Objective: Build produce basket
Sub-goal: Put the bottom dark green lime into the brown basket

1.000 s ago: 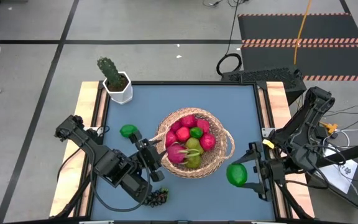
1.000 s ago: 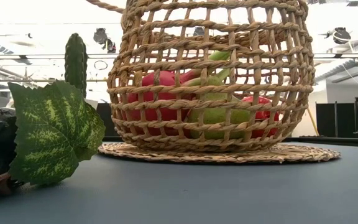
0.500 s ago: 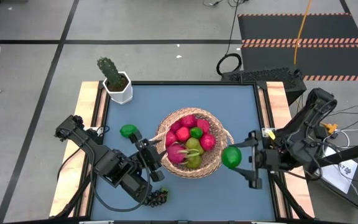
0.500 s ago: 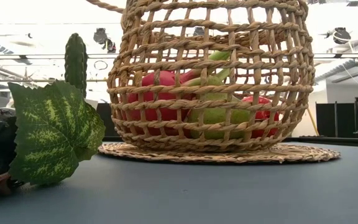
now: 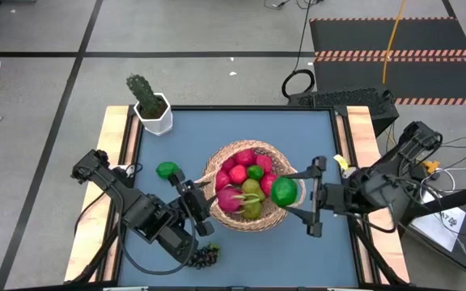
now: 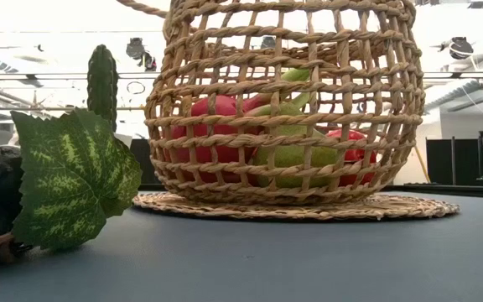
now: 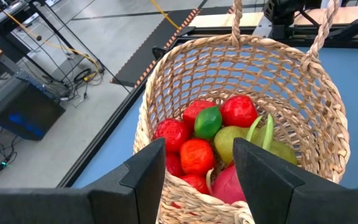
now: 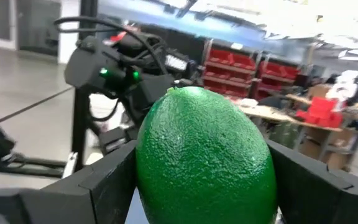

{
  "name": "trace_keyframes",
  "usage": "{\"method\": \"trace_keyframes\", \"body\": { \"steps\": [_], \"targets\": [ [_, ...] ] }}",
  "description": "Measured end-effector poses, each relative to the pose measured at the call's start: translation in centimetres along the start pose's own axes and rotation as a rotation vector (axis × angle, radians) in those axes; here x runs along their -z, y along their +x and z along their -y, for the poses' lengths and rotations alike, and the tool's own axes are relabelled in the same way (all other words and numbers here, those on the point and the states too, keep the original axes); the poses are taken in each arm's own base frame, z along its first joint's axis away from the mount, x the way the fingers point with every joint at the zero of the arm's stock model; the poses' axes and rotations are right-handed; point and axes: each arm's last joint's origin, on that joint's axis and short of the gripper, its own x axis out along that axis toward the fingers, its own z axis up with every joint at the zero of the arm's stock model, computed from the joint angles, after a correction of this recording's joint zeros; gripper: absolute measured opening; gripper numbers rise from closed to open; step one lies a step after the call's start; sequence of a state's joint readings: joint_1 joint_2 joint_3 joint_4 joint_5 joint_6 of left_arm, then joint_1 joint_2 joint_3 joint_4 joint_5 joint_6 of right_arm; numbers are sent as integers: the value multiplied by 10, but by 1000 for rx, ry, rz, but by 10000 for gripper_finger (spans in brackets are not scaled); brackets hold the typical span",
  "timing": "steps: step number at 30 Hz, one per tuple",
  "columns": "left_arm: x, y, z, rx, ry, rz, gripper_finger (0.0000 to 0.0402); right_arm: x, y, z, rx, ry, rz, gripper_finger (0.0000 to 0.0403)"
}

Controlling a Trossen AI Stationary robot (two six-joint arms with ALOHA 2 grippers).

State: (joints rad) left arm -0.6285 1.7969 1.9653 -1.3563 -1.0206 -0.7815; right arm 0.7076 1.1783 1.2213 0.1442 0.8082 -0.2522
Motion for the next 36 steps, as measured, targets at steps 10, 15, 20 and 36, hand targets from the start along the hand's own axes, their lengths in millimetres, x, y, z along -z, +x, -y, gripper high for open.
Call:
{"method": "trace_keyframes", "body": {
  "steps": [10,15,20,36],
  "targets": [
    [0,0,0,1,1,0,189,2,60,11,-102,-10,-198,309],
    [0,0,0,2,0,-1,189,28,84,21,-143,-9,-332,309],
    [0,0,0,2,0,-2,189,52,102,26,-105,-44,-450,309],
    [0,-1,1,12,1,-9,189,121,113,18,-139,-124,-597,309]
  ]
}}
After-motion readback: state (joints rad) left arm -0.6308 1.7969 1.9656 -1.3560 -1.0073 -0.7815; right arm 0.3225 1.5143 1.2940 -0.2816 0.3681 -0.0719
